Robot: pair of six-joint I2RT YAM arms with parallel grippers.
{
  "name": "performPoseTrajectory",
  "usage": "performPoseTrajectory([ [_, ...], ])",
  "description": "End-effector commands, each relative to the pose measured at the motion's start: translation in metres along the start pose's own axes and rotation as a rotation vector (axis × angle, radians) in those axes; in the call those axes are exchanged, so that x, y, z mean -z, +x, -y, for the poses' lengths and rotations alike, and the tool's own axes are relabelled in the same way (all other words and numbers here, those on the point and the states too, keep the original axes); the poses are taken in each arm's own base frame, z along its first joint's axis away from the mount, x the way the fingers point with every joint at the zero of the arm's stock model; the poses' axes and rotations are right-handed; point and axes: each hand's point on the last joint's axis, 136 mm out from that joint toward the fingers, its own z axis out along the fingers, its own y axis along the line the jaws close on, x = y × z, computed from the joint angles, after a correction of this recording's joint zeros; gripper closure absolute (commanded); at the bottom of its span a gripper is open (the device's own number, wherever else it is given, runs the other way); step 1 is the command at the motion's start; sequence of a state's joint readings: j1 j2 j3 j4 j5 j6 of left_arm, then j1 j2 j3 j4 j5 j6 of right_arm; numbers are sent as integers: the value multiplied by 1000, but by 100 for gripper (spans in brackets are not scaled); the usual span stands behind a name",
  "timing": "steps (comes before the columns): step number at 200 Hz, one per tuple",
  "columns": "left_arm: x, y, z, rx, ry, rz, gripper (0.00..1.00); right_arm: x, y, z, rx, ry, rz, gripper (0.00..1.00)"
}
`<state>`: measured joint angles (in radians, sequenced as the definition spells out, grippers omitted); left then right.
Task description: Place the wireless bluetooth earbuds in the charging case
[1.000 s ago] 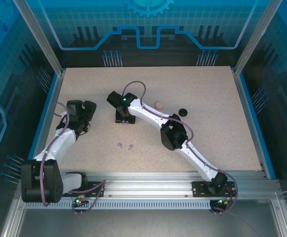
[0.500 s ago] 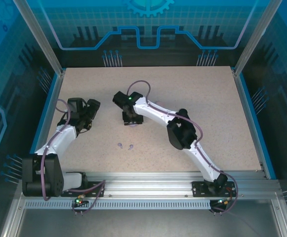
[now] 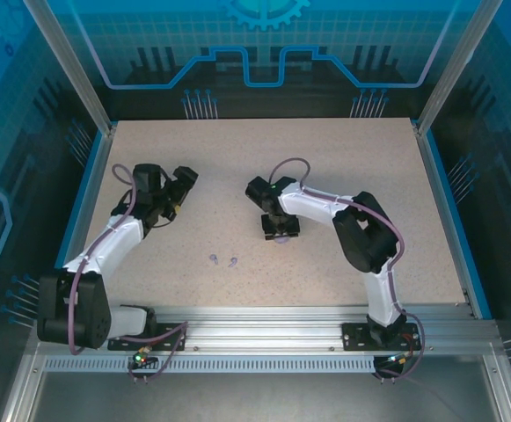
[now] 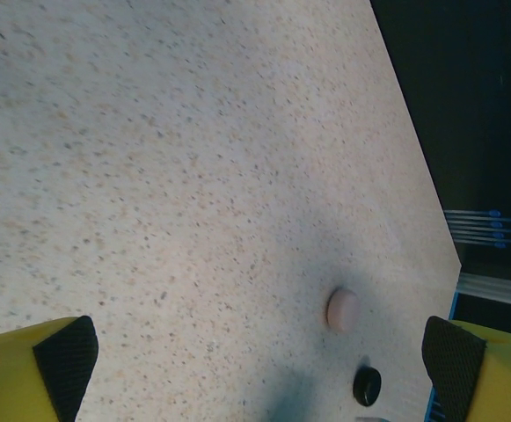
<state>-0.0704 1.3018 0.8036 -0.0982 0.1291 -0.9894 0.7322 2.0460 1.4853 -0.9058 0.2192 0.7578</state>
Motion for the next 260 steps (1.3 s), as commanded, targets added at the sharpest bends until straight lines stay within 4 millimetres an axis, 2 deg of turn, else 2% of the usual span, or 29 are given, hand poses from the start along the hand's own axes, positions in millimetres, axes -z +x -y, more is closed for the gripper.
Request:
performPoseTrajectory([
  [1, -1, 3, 19, -46, 37, -9, 1, 2, -4, 3, -8, -25, 35, 53],
  [22, -4, 10, 25, -67, 41, -28, 1, -4, 0, 6, -24, -25, 18, 50],
  [48, -7, 16, 31, -86, 43, -33, 1, -6, 3, 7, -54, -20, 1, 35],
  [65, -9, 19, 32, -92, 40, -36, 1, -7, 5, 8, -78, -12, -11, 31],
  [129, -13, 25, 38, -113, 40, -43, 1, -12, 7, 11, -156, 7, -31, 31],
  [216, -14, 31, 43, -139, 48, -52, 1, -15, -6, 16, -178, -14, -18, 38],
  [260, -15, 35, 44, -149, 41, -49, 1, -17, 1, 12, -200, -29, -50, 38],
])
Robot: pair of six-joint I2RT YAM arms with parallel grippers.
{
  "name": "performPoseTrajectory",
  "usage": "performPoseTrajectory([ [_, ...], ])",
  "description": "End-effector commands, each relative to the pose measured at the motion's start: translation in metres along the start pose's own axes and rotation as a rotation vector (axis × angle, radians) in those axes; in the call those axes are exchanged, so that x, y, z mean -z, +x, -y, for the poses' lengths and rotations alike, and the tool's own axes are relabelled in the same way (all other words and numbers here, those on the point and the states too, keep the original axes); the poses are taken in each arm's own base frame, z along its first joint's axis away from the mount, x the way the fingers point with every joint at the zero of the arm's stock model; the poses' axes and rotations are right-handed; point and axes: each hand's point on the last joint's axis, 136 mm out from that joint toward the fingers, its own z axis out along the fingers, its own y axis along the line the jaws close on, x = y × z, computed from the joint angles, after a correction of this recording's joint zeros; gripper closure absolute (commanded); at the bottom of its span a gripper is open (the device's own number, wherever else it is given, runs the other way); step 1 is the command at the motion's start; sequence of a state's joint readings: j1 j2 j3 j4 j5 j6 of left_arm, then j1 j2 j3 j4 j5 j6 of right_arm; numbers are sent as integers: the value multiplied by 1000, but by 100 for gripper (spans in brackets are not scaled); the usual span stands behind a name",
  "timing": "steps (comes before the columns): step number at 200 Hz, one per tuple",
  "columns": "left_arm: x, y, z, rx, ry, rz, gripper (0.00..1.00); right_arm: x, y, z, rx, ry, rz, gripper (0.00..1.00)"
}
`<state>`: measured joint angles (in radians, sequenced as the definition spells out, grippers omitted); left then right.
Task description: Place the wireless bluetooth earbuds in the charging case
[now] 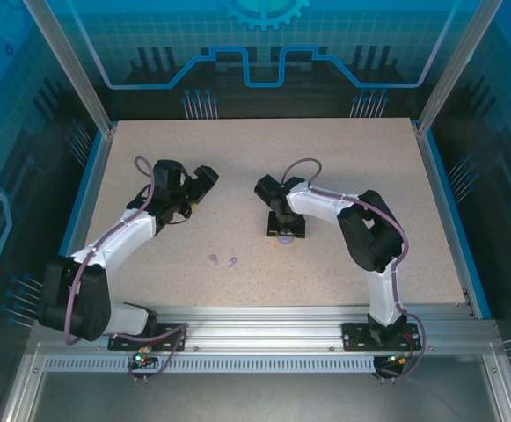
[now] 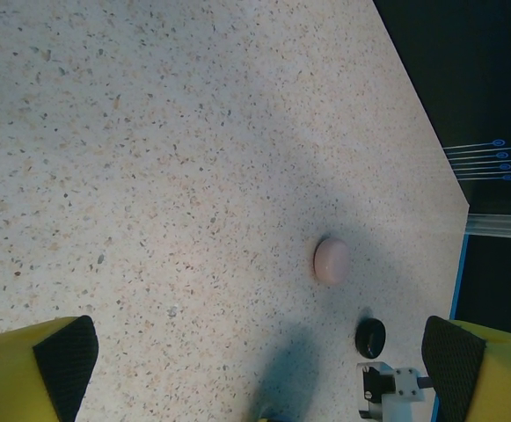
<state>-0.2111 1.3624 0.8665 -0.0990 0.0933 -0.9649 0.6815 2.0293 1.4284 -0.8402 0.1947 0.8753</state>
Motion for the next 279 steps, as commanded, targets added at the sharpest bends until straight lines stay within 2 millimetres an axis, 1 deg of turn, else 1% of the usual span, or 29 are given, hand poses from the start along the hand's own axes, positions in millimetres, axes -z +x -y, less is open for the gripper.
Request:
performPoseTrajectory([
  [1, 0, -5, 14, -38, 17, 24, 1, -8, 9, 1, -33, 6, -49, 38],
  [37, -1, -3, 17, -46, 18, 27, 1, -11, 24, 6, -129, 27, -94, 36],
  [82, -4, -4, 18, -47, 16, 29, 1, -18, 29, 6, -164, 60, -108, 38],
  [123, -5, -2, 20, -59, 24, 17, 1, -26, 30, 7, -159, 54, -110, 44],
  [147, -4, 3, 26, -84, 72, 0, 1, -27, 29, 3, -132, 29, -108, 49],
  [168, -1, 9, 36, -123, 151, -20, 1, -22, 26, -3, -114, -11, -93, 53],
  [184, 4, 14, 38, -128, 193, -22, 1, -17, 24, -7, -105, -39, -79, 56],
  [209, 13, 17, 35, -135, 191, -21, 1, -8, 20, -13, -88, -74, -59, 60],
  [250, 26, 19, 16, -160, 142, 12, 1, 5, 15, -21, -71, -120, -31, 62],
  [279, 27, 24, 5, -201, 133, 17, 1, 17, 10, -26, -66, -157, -9, 62],
])
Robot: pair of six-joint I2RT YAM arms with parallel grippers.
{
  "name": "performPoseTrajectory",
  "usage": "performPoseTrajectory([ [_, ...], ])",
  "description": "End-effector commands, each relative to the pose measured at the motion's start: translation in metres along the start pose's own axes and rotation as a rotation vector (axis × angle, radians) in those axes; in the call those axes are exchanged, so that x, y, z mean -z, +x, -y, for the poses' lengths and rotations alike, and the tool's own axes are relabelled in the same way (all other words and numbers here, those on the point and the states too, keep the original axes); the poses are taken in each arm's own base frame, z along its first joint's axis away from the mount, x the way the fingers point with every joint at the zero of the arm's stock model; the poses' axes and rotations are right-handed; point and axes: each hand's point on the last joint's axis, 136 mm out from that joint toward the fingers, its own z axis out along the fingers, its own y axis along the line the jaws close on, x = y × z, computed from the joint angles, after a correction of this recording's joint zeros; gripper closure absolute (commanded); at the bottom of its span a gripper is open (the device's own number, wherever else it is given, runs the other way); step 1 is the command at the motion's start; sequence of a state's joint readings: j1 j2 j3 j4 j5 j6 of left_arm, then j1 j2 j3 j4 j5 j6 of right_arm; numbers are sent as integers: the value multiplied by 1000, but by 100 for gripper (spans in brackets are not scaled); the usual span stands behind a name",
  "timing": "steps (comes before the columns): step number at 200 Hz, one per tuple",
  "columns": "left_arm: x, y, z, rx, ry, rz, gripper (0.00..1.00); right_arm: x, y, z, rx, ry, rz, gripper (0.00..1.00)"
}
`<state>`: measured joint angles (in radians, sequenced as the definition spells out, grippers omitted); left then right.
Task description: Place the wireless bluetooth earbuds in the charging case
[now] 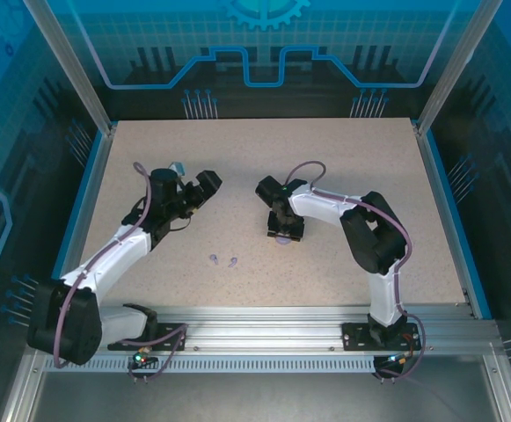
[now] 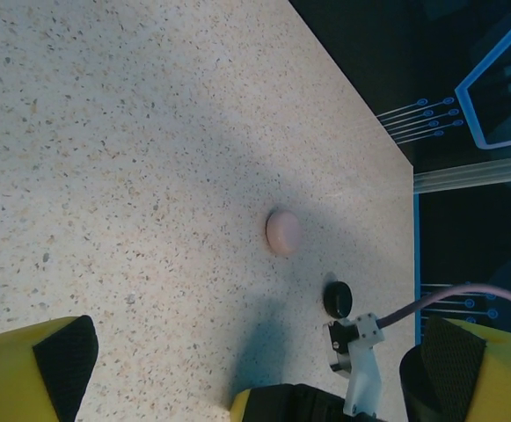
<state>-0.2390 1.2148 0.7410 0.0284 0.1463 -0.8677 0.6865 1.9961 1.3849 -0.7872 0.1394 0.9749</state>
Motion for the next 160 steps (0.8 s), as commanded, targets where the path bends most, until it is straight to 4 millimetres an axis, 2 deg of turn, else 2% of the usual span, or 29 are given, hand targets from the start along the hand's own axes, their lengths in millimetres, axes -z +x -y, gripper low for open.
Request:
performPoseTrajectory([
  [1, 3, 9, -14, -58, -28, -2, 1, 14, 5, -18, 34, -89, 1, 62],
  [54, -3, 22, -15, -96, 15, -37, 1, 37, -7, -25, 38, -143, 42, 62],
  [105, -7, 31, -4, -140, 67, -61, 1, 50, -13, -24, 6, -191, 67, 63],
  [160, -8, 38, 11, -187, 139, -48, 1, 86, -32, -31, -49, -312, 119, 63],
])
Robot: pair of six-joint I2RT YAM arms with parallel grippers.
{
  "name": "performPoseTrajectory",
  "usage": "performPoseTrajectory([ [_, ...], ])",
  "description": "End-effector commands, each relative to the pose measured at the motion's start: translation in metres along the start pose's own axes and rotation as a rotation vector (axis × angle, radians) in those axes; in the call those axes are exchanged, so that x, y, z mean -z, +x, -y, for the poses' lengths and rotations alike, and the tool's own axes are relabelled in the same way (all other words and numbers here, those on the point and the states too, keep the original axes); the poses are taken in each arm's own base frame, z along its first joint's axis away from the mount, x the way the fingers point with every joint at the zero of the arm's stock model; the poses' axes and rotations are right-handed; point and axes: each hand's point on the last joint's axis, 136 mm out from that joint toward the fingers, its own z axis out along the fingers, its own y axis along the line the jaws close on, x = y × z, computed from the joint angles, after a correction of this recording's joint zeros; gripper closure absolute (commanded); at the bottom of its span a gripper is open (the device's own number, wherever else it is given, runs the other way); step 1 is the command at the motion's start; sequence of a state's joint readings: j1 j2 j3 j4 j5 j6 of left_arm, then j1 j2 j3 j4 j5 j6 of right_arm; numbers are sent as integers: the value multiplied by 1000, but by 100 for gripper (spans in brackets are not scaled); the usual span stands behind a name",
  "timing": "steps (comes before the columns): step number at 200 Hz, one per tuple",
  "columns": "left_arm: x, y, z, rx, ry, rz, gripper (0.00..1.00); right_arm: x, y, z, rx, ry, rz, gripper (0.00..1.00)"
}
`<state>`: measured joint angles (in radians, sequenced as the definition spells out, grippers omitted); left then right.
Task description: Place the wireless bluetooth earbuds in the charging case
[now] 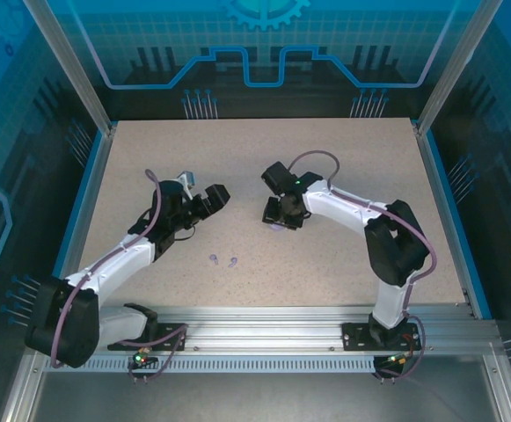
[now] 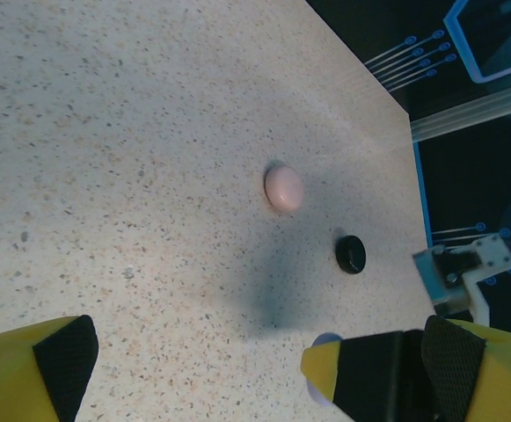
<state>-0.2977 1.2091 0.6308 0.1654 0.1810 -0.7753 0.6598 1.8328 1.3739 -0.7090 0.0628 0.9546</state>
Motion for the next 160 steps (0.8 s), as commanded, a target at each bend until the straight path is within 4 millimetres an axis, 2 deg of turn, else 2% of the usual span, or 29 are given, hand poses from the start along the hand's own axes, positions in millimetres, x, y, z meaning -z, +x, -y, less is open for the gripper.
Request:
performPoseTrajectory([
  [1, -2, 3, 13, -61, 65, 5, 1, 24, -15, -12, -43, -88, 36, 63],
  [50, -5, 10, 27, -70, 160, 26, 1, 56, -46, -34, -102, -217, 81, 63],
  [84, -11, 17, 34, -69, 198, 15, 1, 69, -61, -48, -142, -272, 93, 63],
  [125, -23, 29, 40, -77, 238, 6, 1, 70, -67, -65, -228, -350, 70, 63],
  [160, -36, 33, 47, -84, 261, 21, 2, 65, -63, -82, -317, -411, 25, 63],
])
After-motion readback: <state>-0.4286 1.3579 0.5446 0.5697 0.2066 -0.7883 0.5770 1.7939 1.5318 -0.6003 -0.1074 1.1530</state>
